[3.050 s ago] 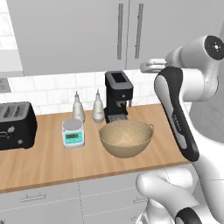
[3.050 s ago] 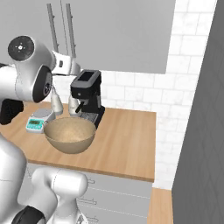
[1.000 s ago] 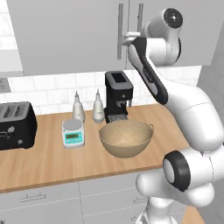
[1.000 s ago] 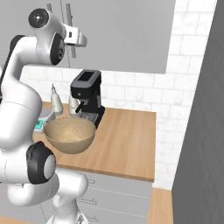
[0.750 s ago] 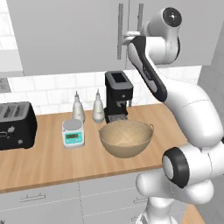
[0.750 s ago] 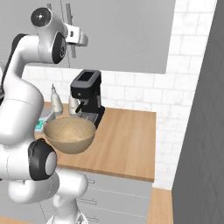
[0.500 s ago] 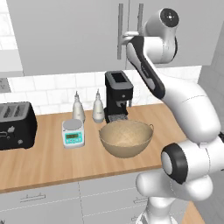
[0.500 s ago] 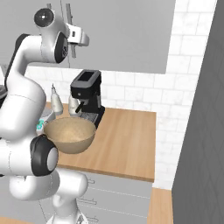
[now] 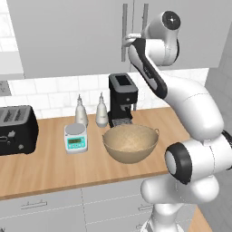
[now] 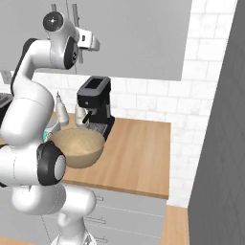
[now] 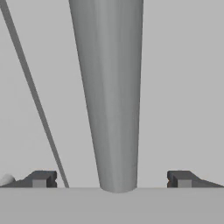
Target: Open the cabinet, pick up the bread from the cabinet and place it in the basket. Then move the basket to the dining counter.
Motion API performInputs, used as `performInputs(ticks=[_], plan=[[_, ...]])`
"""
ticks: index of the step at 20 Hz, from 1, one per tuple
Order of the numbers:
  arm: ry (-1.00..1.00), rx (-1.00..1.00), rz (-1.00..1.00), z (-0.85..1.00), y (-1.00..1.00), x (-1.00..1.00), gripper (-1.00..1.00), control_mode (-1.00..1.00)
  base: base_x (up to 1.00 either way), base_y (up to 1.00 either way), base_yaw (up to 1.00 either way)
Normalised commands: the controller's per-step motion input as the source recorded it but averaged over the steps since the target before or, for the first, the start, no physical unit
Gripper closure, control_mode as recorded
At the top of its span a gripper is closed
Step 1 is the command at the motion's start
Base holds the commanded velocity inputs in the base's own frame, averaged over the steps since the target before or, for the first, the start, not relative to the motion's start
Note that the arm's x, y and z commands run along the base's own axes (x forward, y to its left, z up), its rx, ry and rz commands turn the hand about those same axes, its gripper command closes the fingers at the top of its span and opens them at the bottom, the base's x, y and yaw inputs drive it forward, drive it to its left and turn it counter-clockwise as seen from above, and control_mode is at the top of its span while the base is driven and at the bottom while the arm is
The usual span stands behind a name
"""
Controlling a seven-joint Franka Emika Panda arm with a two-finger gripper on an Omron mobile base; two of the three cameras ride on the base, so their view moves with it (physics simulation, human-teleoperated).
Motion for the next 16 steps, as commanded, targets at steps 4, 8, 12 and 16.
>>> performInputs(ticks=[4,8,12,16], plan=[[0.0,0.0,0.0,0.0,0.04,0.31,-1.0,-1.0,0.0,0.0,0.0],[-0.05,0.0,0.0,-0.21,0.04,0.16,1.0,-1.0,0.0,0.0,0.0],[-0.02,0.0,0.0,-0.08,0.0,0.27,1.0,-1.0,0.0,0.0,0.0],[0.0,0.0,0.0,0.05,-0.01,-0.14,1.0,-1.0,0.0,0.0,0.0]])
